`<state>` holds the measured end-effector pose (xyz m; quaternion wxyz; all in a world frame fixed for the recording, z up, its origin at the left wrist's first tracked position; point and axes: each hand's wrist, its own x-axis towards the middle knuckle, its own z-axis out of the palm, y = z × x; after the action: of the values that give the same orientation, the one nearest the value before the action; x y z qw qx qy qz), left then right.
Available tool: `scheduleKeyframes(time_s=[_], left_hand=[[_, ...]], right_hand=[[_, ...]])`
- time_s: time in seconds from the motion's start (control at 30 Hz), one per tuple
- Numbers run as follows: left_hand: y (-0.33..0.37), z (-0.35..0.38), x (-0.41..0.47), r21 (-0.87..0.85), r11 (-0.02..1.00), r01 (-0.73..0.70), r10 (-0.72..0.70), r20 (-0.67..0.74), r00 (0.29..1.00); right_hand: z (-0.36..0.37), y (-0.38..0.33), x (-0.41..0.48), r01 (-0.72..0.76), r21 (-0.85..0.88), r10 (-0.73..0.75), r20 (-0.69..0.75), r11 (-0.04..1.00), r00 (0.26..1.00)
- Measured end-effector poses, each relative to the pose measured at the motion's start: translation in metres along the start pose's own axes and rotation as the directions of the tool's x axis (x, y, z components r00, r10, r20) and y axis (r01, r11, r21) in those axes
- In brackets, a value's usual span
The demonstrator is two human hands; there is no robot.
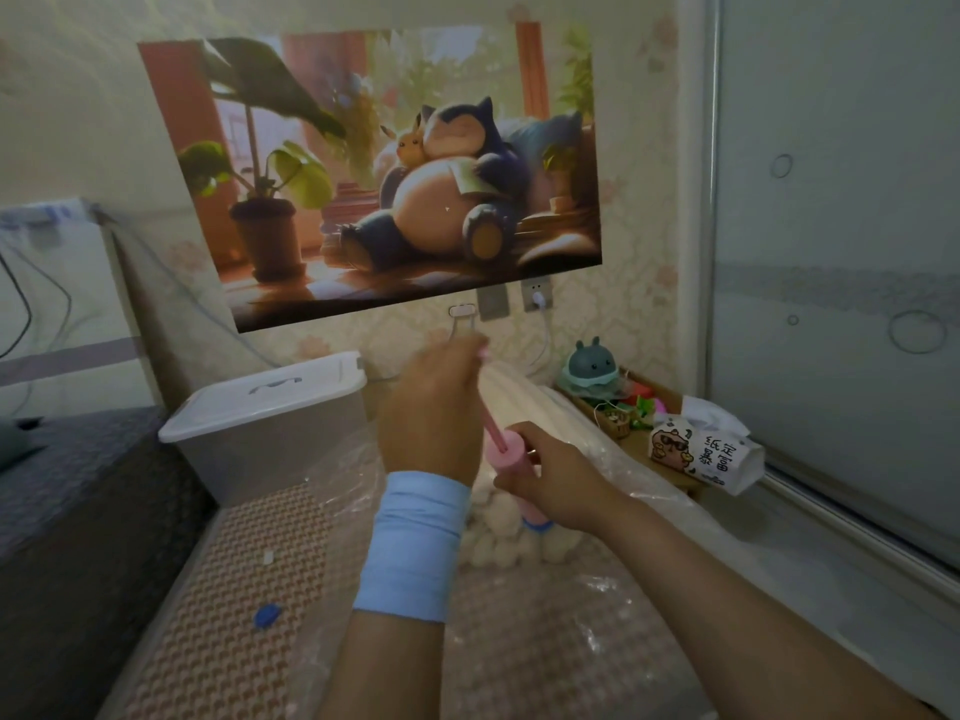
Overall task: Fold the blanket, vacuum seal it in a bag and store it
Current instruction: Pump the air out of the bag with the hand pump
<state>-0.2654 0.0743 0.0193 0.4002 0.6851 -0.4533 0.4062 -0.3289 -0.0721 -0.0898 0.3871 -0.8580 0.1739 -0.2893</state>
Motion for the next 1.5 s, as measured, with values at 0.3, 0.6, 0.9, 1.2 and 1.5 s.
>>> scheduleKeyframes(time_s=[0.3, 0.6, 0.9, 1.2, 1.5], left_hand=[[-0.013, 0.046, -0.038, -0.012, 0.975, 0.221, -0.176, 0.563, 0.807], [0.005, -0.003, 0.007, -0.051, 0.997, -0.051, 0.045, -0.128, 0.991], [-0.020, 0.059, -0.050, -0.192, 0.942, 0.274, -0.123, 0.562, 0.818], [-0.025, 0.078, -0.058, -0.570, 0.277, 0.774, -0.238, 0.739, 0.630], [-0.023, 0.098, -0.079, -0.392, 0.669, 0.632, -0.252, 0.680, 0.689]], right_hand=[[0.000, 0.000, -0.001, -0.008, -0.020, 0.008, 0.010, 1.000, 1.000], [-0.004, 0.004, 0.002, -0.006, 0.007, 0.006, -0.002, 1.000, 1.000], [0.000, -0.001, -0.002, -0.002, -0.002, 0.002, -0.010, 1.000, 1.000], [-0.009, -0.003, -0.006, 0.150, 0.108, -0.127, -0.199, 0.983, 0.972], [-0.016, -0.011, -0.012, 0.222, -0.127, -0.255, -0.408, 0.967, 0.877]])
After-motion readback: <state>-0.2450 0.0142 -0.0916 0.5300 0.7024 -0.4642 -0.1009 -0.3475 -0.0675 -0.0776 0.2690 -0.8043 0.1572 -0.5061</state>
